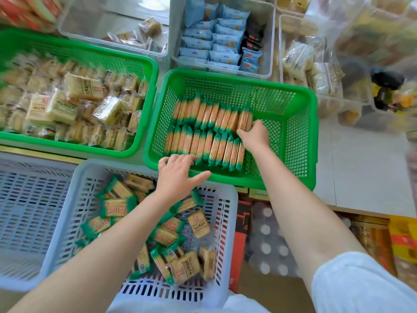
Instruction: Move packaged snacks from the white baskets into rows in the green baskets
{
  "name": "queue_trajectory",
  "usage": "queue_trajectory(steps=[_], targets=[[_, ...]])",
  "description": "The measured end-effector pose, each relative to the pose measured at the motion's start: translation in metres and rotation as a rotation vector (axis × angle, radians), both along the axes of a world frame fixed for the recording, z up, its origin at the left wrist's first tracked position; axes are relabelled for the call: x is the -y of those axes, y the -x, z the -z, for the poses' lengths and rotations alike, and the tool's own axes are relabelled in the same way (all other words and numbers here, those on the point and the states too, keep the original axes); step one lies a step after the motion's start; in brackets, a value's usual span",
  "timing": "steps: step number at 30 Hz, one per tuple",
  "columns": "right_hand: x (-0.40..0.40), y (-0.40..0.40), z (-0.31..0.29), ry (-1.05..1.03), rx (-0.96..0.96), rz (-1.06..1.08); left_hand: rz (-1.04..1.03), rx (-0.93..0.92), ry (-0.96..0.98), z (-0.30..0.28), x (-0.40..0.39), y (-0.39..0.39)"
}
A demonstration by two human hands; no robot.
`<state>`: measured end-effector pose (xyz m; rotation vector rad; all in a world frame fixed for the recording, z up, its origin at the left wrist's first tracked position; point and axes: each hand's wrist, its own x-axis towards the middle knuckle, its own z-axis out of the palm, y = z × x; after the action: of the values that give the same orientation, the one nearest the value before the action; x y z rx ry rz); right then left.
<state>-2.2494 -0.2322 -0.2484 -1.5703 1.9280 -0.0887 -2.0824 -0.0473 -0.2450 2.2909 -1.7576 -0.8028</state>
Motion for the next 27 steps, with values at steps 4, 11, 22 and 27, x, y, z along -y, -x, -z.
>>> queue_trajectory(steps=[4, 11, 22, 27], targets=[[-0.005, 0.002, 0.0, 0.132, 0.02, -0.063, 0.008, 0.009, -0.018, -0.002, 0.001, 0.0], [-0.01, 0.0, -0.001, -0.021, 0.134, -0.163, 0.041, 0.031, -0.028, 0.001, 0.0, -0.001], [-0.029, 0.008, -0.029, -0.011, 0.245, -0.076, 0.061, 0.03, -0.052, 0.0, 0.0, -0.001], [-0.105, 0.015, -0.067, 0.246, 0.402, -0.088, 0.031, -0.134, -0.037, -0.012, 0.001, -0.009]])
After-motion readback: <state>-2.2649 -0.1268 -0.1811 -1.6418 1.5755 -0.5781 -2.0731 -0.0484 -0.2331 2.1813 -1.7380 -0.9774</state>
